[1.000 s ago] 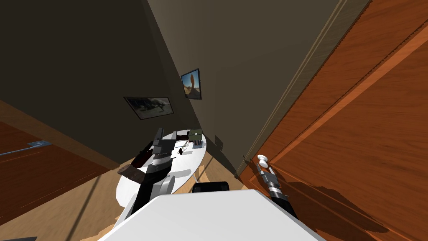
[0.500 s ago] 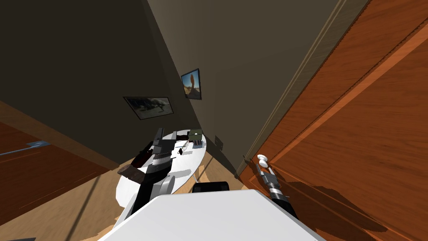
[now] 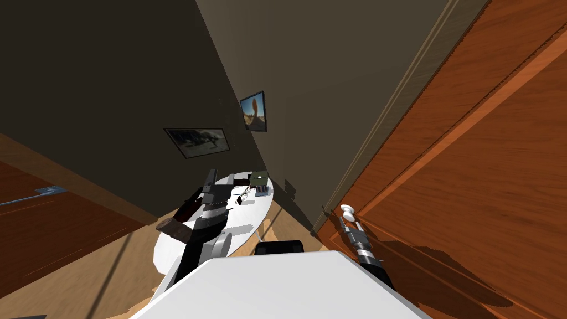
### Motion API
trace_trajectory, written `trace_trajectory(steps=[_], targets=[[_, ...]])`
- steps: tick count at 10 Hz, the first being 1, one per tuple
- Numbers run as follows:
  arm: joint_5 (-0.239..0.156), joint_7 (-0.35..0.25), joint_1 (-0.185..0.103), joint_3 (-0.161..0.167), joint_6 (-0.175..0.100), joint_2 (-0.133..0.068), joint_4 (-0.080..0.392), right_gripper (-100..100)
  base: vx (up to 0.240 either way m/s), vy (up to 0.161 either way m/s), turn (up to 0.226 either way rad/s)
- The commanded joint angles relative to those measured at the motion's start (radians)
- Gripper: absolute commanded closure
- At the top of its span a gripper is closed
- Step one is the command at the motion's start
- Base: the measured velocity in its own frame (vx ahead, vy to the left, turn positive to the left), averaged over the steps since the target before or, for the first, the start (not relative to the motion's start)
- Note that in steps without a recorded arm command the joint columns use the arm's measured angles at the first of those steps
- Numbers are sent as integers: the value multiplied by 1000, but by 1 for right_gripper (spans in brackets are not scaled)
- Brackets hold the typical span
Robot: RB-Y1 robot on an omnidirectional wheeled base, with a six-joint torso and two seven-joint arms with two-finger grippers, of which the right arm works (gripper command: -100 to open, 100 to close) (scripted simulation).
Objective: Pull the door open
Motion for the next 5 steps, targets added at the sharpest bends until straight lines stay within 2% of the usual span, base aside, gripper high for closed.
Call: trace_trajectory(steps=[1,3,4,5], targets=[[0,0,0,0,0,0,0,-100,0,0,0],[0,0,0,0,0,0,0,-100,0,0,0],[14,-16,-1,18,-20,-4,12,-100,-7,10,-27],[18,-21,-1,25,-26,-6,15,-100,0,0,0]])
